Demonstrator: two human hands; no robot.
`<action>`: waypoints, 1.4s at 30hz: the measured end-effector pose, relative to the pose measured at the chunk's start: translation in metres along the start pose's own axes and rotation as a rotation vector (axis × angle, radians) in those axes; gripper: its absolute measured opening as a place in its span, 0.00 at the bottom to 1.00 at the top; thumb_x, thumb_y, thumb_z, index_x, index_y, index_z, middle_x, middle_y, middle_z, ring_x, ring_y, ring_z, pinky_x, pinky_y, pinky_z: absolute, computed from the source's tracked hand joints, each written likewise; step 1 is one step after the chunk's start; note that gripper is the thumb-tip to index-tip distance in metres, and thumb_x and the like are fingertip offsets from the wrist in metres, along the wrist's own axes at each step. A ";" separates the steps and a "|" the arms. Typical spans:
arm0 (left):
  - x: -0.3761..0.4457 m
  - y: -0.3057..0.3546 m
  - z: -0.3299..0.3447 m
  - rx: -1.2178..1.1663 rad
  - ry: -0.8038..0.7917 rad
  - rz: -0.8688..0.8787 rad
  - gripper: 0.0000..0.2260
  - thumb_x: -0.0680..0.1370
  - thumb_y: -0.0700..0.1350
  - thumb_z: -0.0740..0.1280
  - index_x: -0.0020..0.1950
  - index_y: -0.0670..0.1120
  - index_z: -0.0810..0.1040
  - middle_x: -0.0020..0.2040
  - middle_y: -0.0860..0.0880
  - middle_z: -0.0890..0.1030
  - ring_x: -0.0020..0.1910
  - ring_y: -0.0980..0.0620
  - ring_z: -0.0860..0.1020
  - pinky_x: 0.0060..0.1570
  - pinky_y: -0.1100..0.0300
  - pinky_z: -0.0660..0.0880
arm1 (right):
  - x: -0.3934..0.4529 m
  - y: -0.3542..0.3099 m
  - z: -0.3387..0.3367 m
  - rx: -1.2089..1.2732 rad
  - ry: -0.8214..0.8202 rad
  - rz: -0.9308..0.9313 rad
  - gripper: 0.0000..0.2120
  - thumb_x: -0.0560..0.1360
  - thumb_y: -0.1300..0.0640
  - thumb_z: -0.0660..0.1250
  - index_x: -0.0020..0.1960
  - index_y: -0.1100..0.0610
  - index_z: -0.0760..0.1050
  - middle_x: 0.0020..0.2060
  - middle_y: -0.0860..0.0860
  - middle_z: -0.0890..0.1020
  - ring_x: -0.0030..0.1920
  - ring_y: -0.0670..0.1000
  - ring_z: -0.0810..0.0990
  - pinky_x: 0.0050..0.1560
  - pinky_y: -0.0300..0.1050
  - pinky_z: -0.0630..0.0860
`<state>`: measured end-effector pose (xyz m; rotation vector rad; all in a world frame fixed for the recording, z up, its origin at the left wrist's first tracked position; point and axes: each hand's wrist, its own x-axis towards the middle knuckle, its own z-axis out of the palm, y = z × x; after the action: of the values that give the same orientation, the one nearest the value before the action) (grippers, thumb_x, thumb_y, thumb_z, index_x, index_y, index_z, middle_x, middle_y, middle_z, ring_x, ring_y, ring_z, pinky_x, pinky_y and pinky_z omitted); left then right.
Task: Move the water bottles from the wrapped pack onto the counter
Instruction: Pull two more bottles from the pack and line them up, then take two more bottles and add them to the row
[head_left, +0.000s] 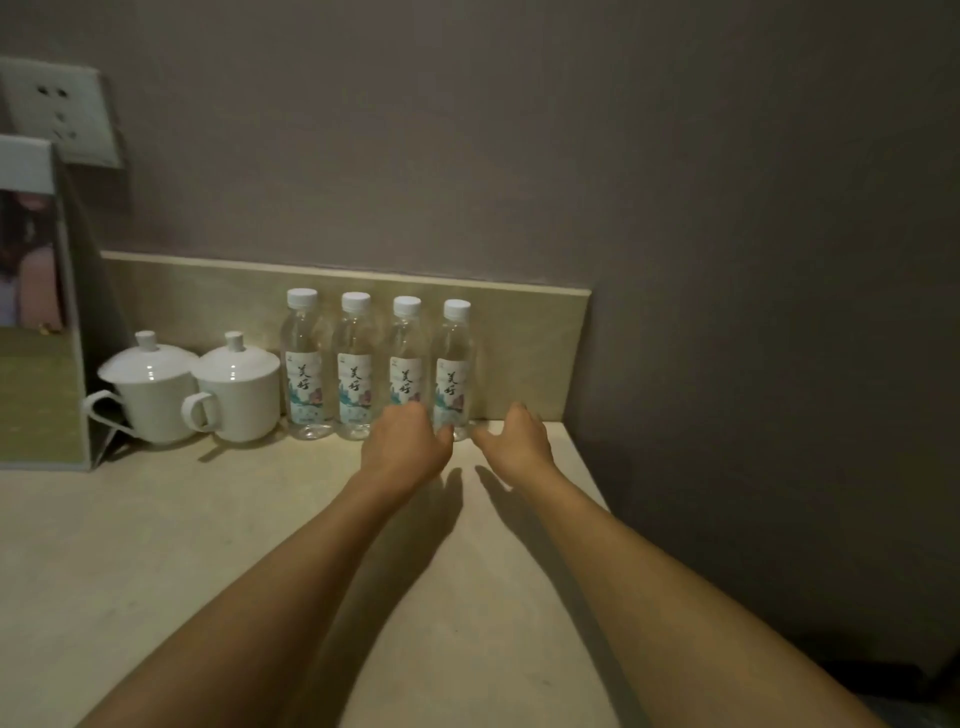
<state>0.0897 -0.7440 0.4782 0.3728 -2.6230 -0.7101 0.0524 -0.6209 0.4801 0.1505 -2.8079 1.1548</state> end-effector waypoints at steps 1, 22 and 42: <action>-0.007 0.012 0.001 -0.012 0.006 0.009 0.15 0.77 0.51 0.64 0.43 0.40 0.79 0.38 0.43 0.81 0.40 0.42 0.81 0.42 0.51 0.81 | -0.005 0.006 -0.012 0.014 0.007 -0.009 0.25 0.75 0.48 0.67 0.65 0.63 0.67 0.65 0.60 0.72 0.64 0.61 0.73 0.61 0.54 0.73; -0.241 0.378 0.186 -0.198 -0.392 0.276 0.13 0.78 0.54 0.60 0.54 0.46 0.73 0.51 0.45 0.79 0.49 0.42 0.79 0.50 0.49 0.78 | -0.157 0.363 -0.333 0.188 0.511 0.244 0.06 0.76 0.56 0.66 0.49 0.58 0.77 0.43 0.56 0.83 0.49 0.58 0.81 0.51 0.49 0.75; -0.286 0.460 0.491 -0.133 -0.873 0.052 0.16 0.79 0.47 0.58 0.33 0.44 0.73 0.31 0.50 0.76 0.30 0.53 0.75 0.32 0.60 0.71 | -0.116 0.641 -0.353 0.266 -0.040 0.753 0.05 0.79 0.52 0.62 0.46 0.52 0.73 0.42 0.51 0.79 0.39 0.49 0.80 0.33 0.38 0.76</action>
<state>0.0588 -0.0521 0.2451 -0.0845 -3.3252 -1.2359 0.1037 0.0867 0.2689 -0.9465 -2.7859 1.6543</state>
